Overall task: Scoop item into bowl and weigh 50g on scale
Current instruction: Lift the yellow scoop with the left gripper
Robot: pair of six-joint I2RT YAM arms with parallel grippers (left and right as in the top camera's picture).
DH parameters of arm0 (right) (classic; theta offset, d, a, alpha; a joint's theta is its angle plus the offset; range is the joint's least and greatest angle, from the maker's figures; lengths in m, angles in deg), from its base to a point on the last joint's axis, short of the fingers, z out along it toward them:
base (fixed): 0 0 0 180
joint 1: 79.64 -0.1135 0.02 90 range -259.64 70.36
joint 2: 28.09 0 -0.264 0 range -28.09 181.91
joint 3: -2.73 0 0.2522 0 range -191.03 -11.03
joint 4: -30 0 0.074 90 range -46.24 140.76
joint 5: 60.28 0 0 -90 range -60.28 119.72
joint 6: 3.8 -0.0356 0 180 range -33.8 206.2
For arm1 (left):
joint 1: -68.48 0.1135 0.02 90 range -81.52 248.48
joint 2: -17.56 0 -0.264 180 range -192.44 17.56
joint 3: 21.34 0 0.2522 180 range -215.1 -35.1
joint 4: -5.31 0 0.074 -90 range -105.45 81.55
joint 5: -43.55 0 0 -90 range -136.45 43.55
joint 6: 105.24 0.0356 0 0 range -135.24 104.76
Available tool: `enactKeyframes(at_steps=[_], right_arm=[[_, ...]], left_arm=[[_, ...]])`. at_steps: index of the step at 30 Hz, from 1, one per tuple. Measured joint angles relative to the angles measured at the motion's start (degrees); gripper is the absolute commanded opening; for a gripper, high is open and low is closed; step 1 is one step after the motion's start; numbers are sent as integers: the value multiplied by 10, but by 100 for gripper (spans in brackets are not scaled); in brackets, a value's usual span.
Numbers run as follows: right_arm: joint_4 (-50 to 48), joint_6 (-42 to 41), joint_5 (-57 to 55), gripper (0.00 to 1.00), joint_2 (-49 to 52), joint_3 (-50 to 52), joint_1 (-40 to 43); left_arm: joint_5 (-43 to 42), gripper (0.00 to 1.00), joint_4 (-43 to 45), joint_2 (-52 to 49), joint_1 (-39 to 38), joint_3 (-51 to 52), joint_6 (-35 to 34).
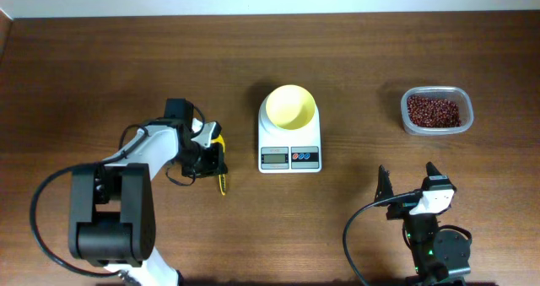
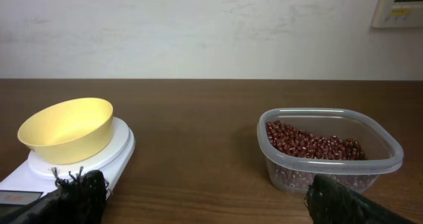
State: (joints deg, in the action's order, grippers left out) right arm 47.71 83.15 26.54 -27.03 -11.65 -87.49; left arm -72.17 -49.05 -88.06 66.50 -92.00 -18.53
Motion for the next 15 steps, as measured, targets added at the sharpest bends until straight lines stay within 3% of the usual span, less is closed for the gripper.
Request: enactKeyframes(at_steps=[1,11,15], right_arm=[[0,0,0,99,0,0,0],[0,0,0,99,0,0,0],[0,0,0,99,0,0,0]], left_arm=[[-4,0,-6,-2,0,-1,0],[-86,0,-197,-27,-3,-103,0],[-101,0,-227,83,-3,-120,0]])
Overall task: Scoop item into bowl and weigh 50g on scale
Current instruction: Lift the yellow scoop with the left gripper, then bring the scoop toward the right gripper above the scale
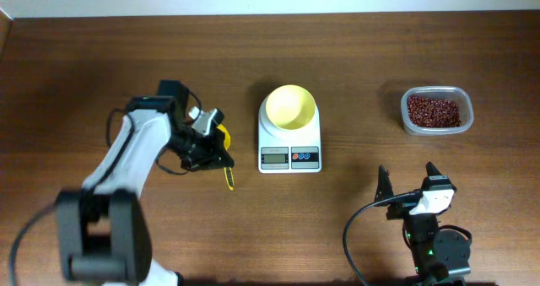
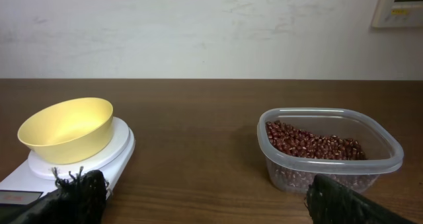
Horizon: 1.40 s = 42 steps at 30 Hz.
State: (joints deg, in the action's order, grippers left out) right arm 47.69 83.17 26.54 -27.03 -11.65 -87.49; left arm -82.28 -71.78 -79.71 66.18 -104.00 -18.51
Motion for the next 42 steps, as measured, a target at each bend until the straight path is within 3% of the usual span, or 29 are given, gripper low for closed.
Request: enactKeyframes(at_steps=[6,14,20,23,28,34,38,42], right_arm=[[0,0,0,99,0,0,0],[0,0,6,99,0,0,0],[-28,-111,298,99,0,0,0],[-28,-163,356,99,0,0,0],[-210,-236,408,99,2,-10,0],[-94,-255,392,99,26,-166,1],[38,-237,393,99,150,-271,1],[-21,-253,485,99,244,-313,2]], left_arm=[[18,0,-16,193,0,-7,0],[22,0,-64,267,0,-7,0],[19,0,-60,296,0,-7,0],[-8,0,-59,296,0,-7,10],[-35,0,-59,296,-2,-7,29],[-41,0,-10,297,-55,-7,26],[-43,0,51,298,-110,-7,-29],[-45,0,157,298,-148,-7,-128]])
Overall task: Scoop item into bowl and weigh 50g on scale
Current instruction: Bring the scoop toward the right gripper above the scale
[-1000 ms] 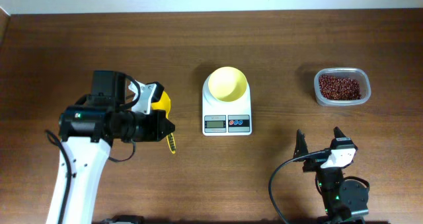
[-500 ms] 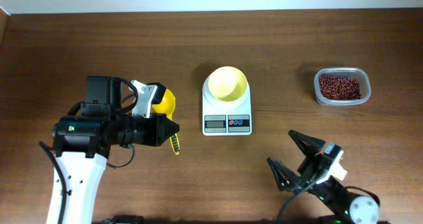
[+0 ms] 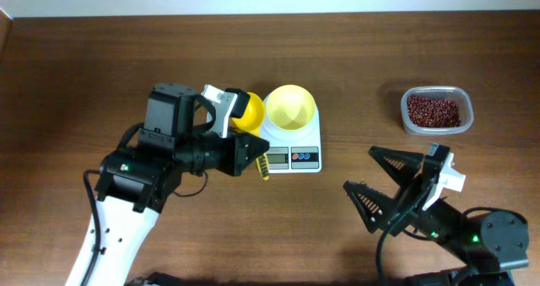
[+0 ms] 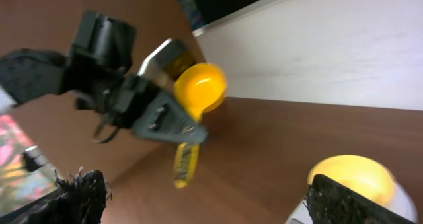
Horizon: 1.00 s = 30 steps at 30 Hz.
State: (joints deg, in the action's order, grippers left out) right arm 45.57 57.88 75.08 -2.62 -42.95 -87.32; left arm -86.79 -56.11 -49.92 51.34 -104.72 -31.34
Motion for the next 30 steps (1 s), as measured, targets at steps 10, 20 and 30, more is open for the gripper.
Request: enactKeyframes(at_steps=[10,20,30], right_arm=[[-19,-351,-20,99,8,-2,0],[-139,-669,-45,75,9,-5,0],[-170,-756,-48,46,9,-5,0]], left_arm=[[-2,0,369,2,-63,-2,-267],[67,0,413,3,-175,-1,-429],[173,0,439,-37,-282,-1,-451]])
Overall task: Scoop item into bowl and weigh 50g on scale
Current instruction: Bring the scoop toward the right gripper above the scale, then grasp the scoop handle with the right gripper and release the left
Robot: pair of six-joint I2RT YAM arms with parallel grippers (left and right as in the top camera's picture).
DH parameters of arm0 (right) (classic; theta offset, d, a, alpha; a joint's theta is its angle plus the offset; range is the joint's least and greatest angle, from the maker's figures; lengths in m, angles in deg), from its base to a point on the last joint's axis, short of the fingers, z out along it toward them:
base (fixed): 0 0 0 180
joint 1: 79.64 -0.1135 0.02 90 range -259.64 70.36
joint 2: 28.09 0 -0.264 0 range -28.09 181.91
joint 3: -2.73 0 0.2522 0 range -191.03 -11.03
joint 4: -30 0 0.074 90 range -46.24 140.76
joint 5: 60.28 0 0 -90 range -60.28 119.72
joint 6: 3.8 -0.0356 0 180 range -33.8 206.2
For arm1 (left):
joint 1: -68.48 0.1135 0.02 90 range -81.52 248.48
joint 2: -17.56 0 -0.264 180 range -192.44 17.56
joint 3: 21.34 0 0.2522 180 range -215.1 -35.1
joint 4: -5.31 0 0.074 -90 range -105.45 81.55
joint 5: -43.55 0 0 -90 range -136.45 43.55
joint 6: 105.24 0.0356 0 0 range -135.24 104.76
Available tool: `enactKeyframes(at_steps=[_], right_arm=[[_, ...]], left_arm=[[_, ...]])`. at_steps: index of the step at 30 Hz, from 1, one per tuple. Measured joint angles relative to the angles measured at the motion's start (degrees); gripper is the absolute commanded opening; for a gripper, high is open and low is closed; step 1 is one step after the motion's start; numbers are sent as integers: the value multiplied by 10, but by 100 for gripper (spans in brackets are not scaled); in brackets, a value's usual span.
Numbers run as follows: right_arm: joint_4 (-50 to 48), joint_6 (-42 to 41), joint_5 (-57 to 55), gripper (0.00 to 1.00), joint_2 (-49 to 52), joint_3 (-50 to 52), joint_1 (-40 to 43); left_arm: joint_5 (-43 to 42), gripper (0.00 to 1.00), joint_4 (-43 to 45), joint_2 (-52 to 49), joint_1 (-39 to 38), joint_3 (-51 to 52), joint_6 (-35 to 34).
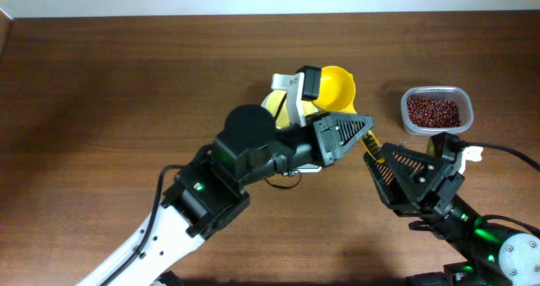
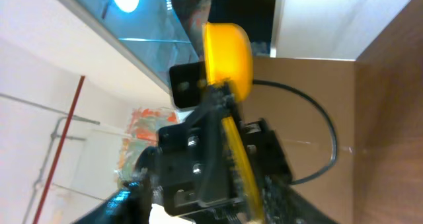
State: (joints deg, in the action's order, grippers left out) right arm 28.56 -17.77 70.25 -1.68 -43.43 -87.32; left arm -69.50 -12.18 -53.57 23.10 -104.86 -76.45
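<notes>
My left gripper [image 1: 348, 127] is raised high over the table and shut on the handle of a yellow scoop [image 1: 339, 85], whose cup points up and away. My right gripper [image 1: 378, 156] is open just below the handle's free end. In the right wrist view the scoop [image 2: 228, 49] and the left gripper [image 2: 228, 141] fill the frame, and the yellow handle runs down between the spread fingers of my right gripper [image 2: 218, 207]. The yellow bowl [image 1: 272, 103] and the scale under it are mostly hidden behind the left arm. A clear tub of red beans [image 1: 434, 110] stands at the right.
The left arm [image 1: 211, 193] stretches diagonally across the middle of the overhead view and covers much of the brown table [image 1: 101, 75]. The right arm's base [image 1: 498, 252] is at the bottom right corner.
The left gripper has moved the scoop from left of the scale to right of it, higher up. The right gripper has come up under the handle's end, still open.
The left gripper was down on the scoop lying left of the scale, with the right gripper parked facing bowl and beans. Then the scoop was lifted beside the scale and the right arm turned toward it. Now the handle stands between the right fingers.
</notes>
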Motion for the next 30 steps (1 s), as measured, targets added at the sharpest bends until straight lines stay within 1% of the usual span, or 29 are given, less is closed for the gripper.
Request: enactKeyframes(at_steps=[3,9,13,18,20,22,30], right_arm=[[3,-5,-2,41,2,0,0],[11,-6,-3,41,2,0,0],[11,-6,-6,39,2,0,0],[11,-6,-7,39,2,0,0],[27,-6,-11,40,2,0,0],[63,-6,-16,40,2,-1,0],[66,-6,-24,39,2,-1,0]], left_arm=[[0,0,3,-10,0,0,-21],[1,0,3,-10,0,0,-28],[-1,0,3,-11,0,0,-46],[-8,0,3,-11,0,0,-51],[-16,0,8,-12,0,0,-53],[-20,0,27,-13,0,0,-55],[-20,0,11,-15,0,0,-55]])
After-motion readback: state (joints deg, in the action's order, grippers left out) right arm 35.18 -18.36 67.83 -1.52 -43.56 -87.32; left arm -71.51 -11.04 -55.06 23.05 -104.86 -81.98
